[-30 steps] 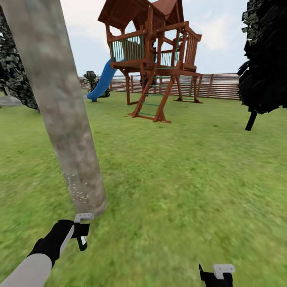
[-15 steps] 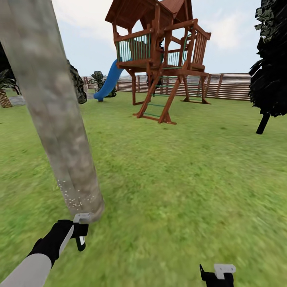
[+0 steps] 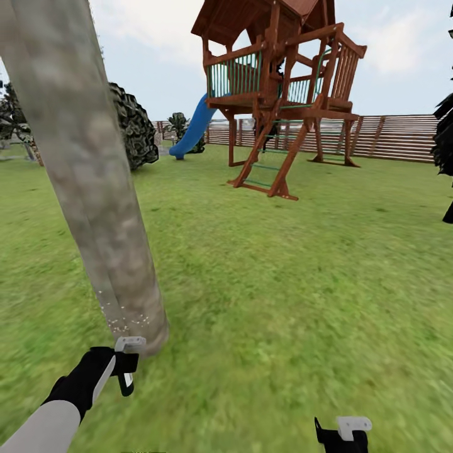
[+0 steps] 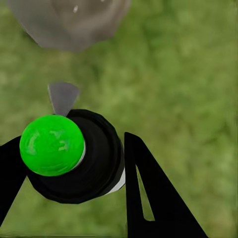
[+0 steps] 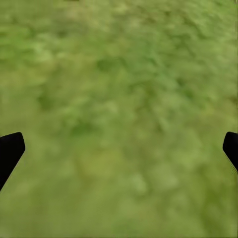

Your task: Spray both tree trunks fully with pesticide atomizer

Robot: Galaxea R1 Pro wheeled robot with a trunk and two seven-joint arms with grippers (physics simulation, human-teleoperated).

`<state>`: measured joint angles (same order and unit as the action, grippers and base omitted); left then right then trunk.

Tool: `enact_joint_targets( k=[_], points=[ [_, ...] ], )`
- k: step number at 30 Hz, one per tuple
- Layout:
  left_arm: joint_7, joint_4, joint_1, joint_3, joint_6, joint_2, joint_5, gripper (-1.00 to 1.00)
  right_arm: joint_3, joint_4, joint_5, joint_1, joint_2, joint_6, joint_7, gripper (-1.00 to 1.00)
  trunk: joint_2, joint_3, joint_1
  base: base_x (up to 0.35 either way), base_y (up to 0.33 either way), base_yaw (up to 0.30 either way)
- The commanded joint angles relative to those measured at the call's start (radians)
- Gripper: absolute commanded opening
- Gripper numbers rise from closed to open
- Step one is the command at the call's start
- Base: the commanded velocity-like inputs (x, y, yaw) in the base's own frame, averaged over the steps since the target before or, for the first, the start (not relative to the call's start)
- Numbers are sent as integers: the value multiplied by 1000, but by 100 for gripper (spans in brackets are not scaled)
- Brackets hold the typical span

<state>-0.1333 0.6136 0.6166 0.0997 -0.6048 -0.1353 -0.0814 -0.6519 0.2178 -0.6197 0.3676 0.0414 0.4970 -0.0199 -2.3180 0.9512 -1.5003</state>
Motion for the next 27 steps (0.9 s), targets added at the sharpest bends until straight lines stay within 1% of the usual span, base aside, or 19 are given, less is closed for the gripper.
enact_joint_targets(
  k=[1,4,6,7,8,13,16,23,27],
  points=[
    [0,0,0,0,0,-2,0,-100,0,0,0,0,0,0,0,100,0,0,0,22,-265,278],
    [3,-1,0,0,-1,-4,0,-100,0,0,0,0,0,0,0,100,0,0,0,5,-269,278],
    [30,-1,0,0,0,-2,0,-100,0,0,0,0,0,0,0,100,0,0,0,1,-270,278],
    [59,-1,0,0,0,2,1,-100,0,0,0,0,0,0,0,100,0,0,0,0,-270,278],
    [65,-1,0,0,0,3,2,-100,0,0,0,0,0,0,0,100,0,0,0,6,-270,278],
    [72,-1,0,0,0,6,5,-100,0,0,0,0,0,0,-1,100,0,0,0,112,-270,277],
    [72,-1,0,0,0,6,5,-100,0,0,0,0,0,0,-1,100,0,0,0,146,-269,99],
    [72,-1,0,0,0,5,5,-100,0,0,0,0,0,0,-2,100,0,0,0,147,-269,8],
    [72,-1,0,0,0,5,5,-100,0,0,0,0,0,0,-2,100,0,0,0,135,-269,207]
  ],
)
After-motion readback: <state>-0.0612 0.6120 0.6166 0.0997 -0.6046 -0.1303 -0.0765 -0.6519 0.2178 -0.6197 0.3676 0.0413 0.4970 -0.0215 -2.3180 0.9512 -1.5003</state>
